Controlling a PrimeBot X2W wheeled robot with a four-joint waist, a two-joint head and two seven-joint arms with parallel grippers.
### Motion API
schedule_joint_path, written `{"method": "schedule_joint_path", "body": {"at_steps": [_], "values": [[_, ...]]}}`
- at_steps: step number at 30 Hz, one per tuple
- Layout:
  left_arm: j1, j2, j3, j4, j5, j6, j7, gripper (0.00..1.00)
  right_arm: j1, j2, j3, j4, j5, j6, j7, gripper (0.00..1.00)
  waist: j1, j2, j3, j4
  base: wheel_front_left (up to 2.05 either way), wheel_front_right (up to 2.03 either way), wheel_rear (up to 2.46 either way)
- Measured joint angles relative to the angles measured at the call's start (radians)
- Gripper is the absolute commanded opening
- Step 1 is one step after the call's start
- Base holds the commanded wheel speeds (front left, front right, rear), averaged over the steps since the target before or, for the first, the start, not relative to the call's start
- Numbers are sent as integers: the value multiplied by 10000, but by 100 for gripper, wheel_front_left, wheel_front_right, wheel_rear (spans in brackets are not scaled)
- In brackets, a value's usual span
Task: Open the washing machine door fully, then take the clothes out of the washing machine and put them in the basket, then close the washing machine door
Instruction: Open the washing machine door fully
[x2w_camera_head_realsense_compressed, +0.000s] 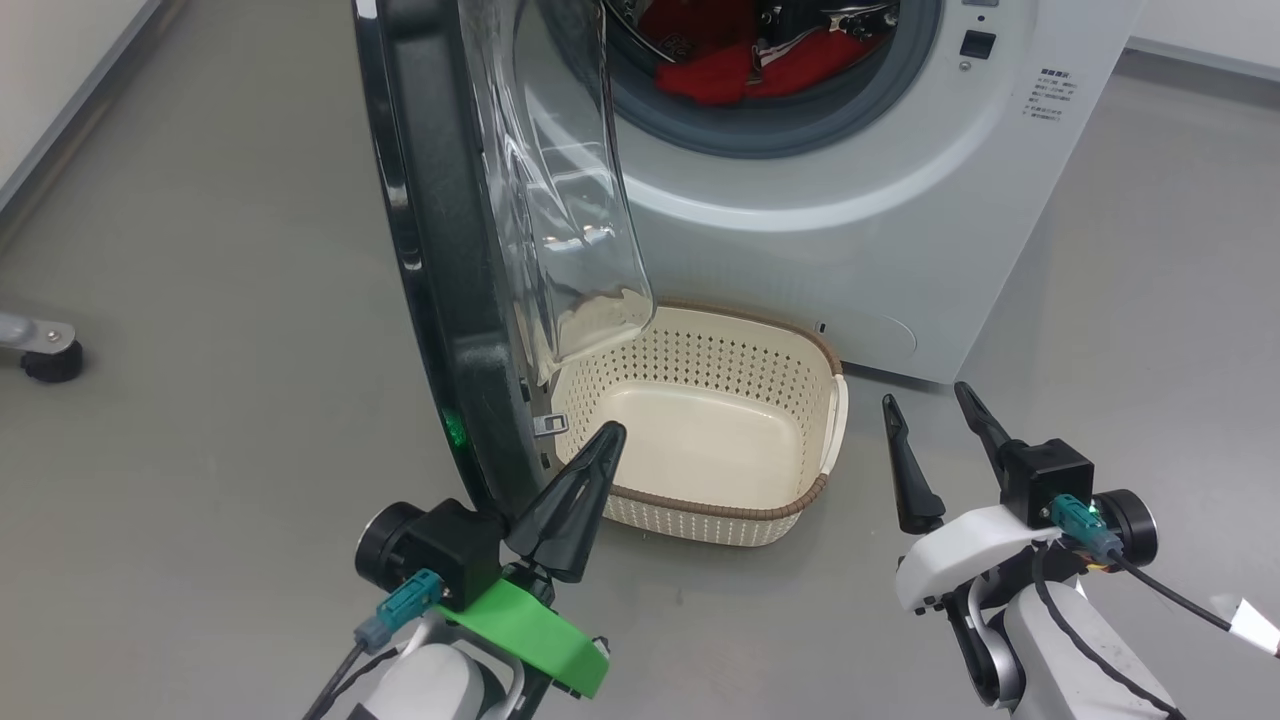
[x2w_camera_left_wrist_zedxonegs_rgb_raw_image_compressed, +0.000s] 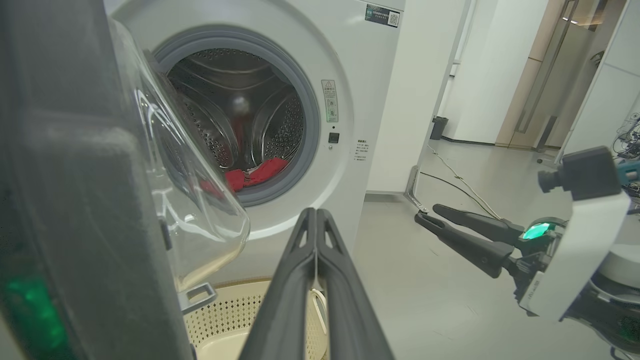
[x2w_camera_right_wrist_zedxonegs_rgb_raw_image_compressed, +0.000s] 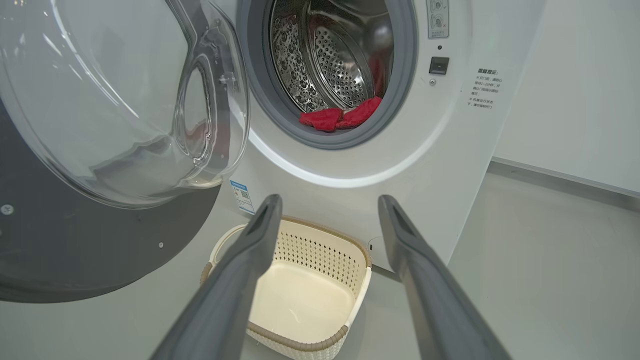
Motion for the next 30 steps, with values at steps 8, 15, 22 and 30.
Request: {"method": "schedule_joint_path", "body": {"at_steps": [8,15,22,30], "values": [[-174,-6,744,796,-130,119,0,0,-1,38,-4,127,-13,173,0,100,0,0,143,-127,0,0,0],[-383,-46,1081,1384,-334,201,0,0,-12,46,-182,171,-13,173,0,100,0,0,235,-235,0,0,0],[-557,-115,1262,1724,-334,290,2,0,-7,12,-479,230,-13,171,0,100,0,0,257,-78,0,0,0],[-546,-270,1935,2169,-495,583,2,0,-7,90,-483,291,-10,276,0,100,0,0,157,273,0,0,0]]}}
